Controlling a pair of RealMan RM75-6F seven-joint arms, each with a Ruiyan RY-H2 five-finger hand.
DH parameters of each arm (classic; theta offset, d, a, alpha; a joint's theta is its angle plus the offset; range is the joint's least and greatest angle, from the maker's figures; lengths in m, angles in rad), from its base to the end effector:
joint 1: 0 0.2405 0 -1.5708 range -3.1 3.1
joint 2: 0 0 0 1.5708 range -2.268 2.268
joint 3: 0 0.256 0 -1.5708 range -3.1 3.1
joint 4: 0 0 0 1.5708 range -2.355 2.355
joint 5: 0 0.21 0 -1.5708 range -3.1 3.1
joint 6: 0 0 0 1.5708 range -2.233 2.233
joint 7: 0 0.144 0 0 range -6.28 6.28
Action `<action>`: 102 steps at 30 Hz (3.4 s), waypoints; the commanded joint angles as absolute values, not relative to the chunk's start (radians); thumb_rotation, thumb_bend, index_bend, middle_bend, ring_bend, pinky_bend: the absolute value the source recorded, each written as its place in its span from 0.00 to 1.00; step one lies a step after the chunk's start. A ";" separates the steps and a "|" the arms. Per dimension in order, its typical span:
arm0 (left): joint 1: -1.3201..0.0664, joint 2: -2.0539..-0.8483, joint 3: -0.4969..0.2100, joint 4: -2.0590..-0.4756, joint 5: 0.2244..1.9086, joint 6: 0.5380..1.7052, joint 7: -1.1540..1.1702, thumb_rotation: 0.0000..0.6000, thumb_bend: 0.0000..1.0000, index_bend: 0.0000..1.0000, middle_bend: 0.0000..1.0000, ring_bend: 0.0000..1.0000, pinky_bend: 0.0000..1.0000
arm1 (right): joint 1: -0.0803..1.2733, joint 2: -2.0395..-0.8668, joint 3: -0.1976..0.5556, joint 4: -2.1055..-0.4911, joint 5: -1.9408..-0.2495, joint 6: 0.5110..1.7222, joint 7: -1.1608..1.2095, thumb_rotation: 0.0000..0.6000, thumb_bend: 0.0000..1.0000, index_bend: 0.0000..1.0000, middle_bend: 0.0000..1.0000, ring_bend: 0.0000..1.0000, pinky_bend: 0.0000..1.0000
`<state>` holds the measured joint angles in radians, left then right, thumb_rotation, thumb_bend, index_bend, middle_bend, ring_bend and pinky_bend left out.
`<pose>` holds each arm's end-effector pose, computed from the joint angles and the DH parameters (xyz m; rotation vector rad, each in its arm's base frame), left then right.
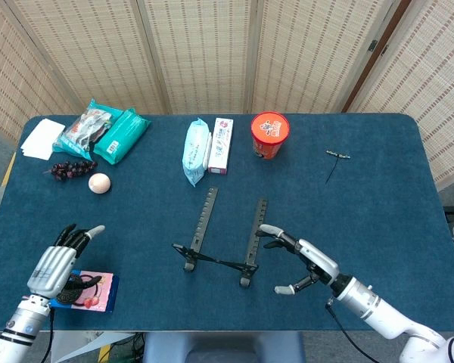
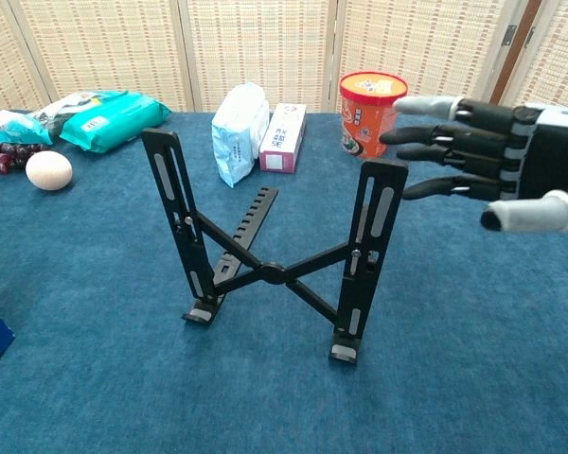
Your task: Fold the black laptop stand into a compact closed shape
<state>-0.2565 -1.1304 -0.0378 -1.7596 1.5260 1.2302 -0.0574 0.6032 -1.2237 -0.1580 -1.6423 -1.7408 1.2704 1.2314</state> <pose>-0.2528 0.2163 0.1060 -1.6288 -1.1441 -1.0227 -0.1879 -0.2442 0.0610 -1.5704 2.1746 -1.6216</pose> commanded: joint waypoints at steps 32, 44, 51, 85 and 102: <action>-0.740 -1.329 -0.013 -1.447 1.731 0.893 -1.377 1.00 0.14 0.11 0.21 0.17 0.13 | 0.502 -1.039 -0.146 -1.730 -1.755 1.372 1.267 1.00 0.01 0.00 0.12 0.00 0.18; -0.792 -1.397 0.065 -1.349 1.776 0.975 -1.513 1.00 0.14 0.11 0.22 0.17 0.21 | 0.479 -1.043 -0.139 -1.714 -1.743 1.366 1.278 1.00 0.01 0.00 0.12 0.00 0.18; -0.813 -1.425 0.102 -1.312 1.781 1.004 -1.577 1.00 0.14 0.11 0.22 0.17 0.23 | 0.466 -1.045 -0.134 -1.709 -1.740 1.370 1.277 1.00 0.01 0.00 0.12 0.00 0.18; -0.804 -1.382 0.112 -1.379 1.629 1.044 -1.352 1.00 0.14 0.11 0.22 0.17 0.21 | 0.486 -1.077 -0.118 -1.745 -1.773 1.275 1.084 1.00 0.04 0.00 0.12 0.00 0.18; -0.689 -1.282 0.071 -1.536 1.534 1.095 -1.069 1.00 0.14 0.11 0.22 0.17 0.17 | 0.595 -1.265 -0.016 -1.834 -1.567 1.004 0.673 1.00 0.07 0.00 0.09 0.00 0.18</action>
<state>-0.6938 -1.2861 0.0739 -1.5309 1.5366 1.0933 -1.0746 0.5791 -1.2254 -0.0413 -1.8283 -1.6076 1.0341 0.7174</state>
